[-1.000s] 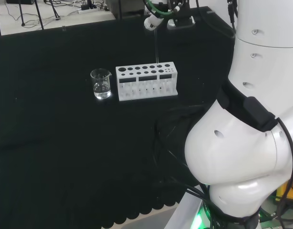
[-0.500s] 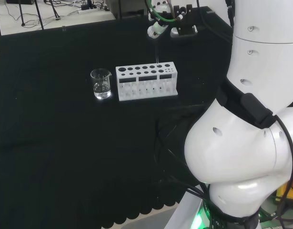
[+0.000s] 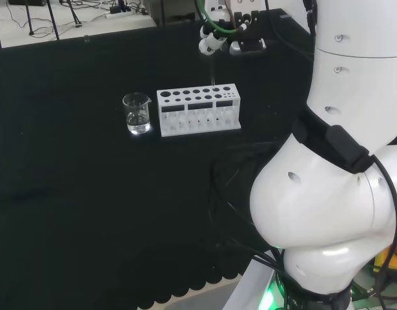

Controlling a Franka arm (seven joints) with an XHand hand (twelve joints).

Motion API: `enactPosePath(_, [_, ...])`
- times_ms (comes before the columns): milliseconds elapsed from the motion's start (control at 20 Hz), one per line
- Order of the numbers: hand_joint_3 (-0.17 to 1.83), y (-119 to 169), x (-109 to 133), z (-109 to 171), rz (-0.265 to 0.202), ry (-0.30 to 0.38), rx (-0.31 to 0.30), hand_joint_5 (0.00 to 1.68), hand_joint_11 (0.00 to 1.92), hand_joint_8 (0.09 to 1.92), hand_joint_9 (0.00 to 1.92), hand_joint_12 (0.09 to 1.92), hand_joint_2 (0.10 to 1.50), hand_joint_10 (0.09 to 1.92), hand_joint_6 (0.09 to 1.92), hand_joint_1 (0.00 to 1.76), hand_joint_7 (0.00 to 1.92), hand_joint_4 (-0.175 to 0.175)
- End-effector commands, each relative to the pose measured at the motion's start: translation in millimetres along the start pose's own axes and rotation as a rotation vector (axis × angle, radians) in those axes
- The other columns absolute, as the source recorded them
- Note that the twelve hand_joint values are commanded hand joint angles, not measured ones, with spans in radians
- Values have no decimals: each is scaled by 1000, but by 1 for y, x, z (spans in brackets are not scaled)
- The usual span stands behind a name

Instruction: Take the glass rod from the white test tube rack.

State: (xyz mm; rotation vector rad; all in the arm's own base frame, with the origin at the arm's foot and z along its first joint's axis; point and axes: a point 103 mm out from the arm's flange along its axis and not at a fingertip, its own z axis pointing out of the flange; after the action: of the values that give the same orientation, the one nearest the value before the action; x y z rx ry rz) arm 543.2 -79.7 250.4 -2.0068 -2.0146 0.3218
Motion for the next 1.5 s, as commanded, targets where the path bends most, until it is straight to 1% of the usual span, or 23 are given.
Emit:
enactPosePath(50, [-175, -1, 0, 0, -11, 2, 8, 405, 600, 910, 910, 1293, 1284, 892, 373, 713, 731, -175])
enactPosePath(100, [-175, -1, 0, -1, -12, 2, 8, 384, 620, 908, 933, 1285, 1283, 895, 481, 720, 750, -175])
enactPosePath(200, [-175, -1, 1, -1, -17, 2, 6, 350, 651, 909, 963, 1274, 1282, 903, 631, 731, 777, -175])
enactPosePath(350, [-175, -1, 5, -3, -24, -2, 0, 354, 703, 913, 1007, 1259, 1281, 914, 743, 753, 812, -175])
enactPosePath(550, [-175, 2, 10, 0, -30, -14, 7, 413, 848, 909, 1110, 1214, 1262, 916, 854, 815, 876, -175])
enactPosePath(700, [-175, 4, 11, 1, -23, -20, 4, 572, 1052, 918, 1202, 1143, 1227, 933, 927, 895, 921, -175])
enactPosePath(750, [-144, 7, 12, -2, -2, -55, -15, 688, 1225, 964, 1254, 1056, 1219, 956, 1017, 983, 944, -175])
enactPosePath(800, [-113, 8, 11, -4, 8, -60, -31, 781, 1359, 1026, 1296, 949, 1207, 989, 1075, 1053, 962, -175])
enactPosePath(900, [-128, 9, 12, -9, 10, -62, -41, 880, 1456, 1118, 1331, 800, 1195, 1038, 1022, 1188, 1002, -133])
enactPosePath(950, [-149, 9, 13, -10, 5, -72, -31, 903, 1468, 1140, 1333, 760, 1199, 1049, 998, 1218, 1011, -122])
enactPosePath(1000, [-153, 9, 15, -11, 3, -98, -14, 918, 1481, 1148, 1304, 737, 1202, 1046, 1025, 1199, 988, -140])
enactPosePath(1050, [-147, 10, 15, -11, 2, -100, -2, 912, 1510, 1134, 1250, 733, 1208, 1009, 1071, 1173, 928, -156])
enactPosePath(1100, [-130, 10, 14, -11, 0, -99, 9, 892, 1513, 1109, 1216, 744, 1213, 946, 1122, 1152, 866, -165])
enactPosePath(1150, [-144, 10, 13, -10, -2, -93, 23, 785, 1434, 1019, 1152, 805, 1197, 848, 1115, 1124, 777, -162])
enactPosePath(1200, [-158, 10, 11, -9, -2, -91, 25, 690, 1324, 933, 1080, 890, 1180, 765, 1092, 1099, 698, -147])
enactPosePath(1250, [-166, 10, 10, -9, -2, -90, 28, 630, 1234, 874, 1024, 966, 1169, 712, 1073, 1081, 647, -132])
enactPosePath(1350, [-174, 9, 7, -10, 1, -82, 27, 575, 1115, 816, 944, 1059, 1157, 670, 1049, 1063, 596, -109])
enactPosePath(1500, [-175, 7, 5, -13, 3, -87, 27, 554, 1051, 792, 905, 1101, 1150, 661, 1034, 1054, 580, -92])
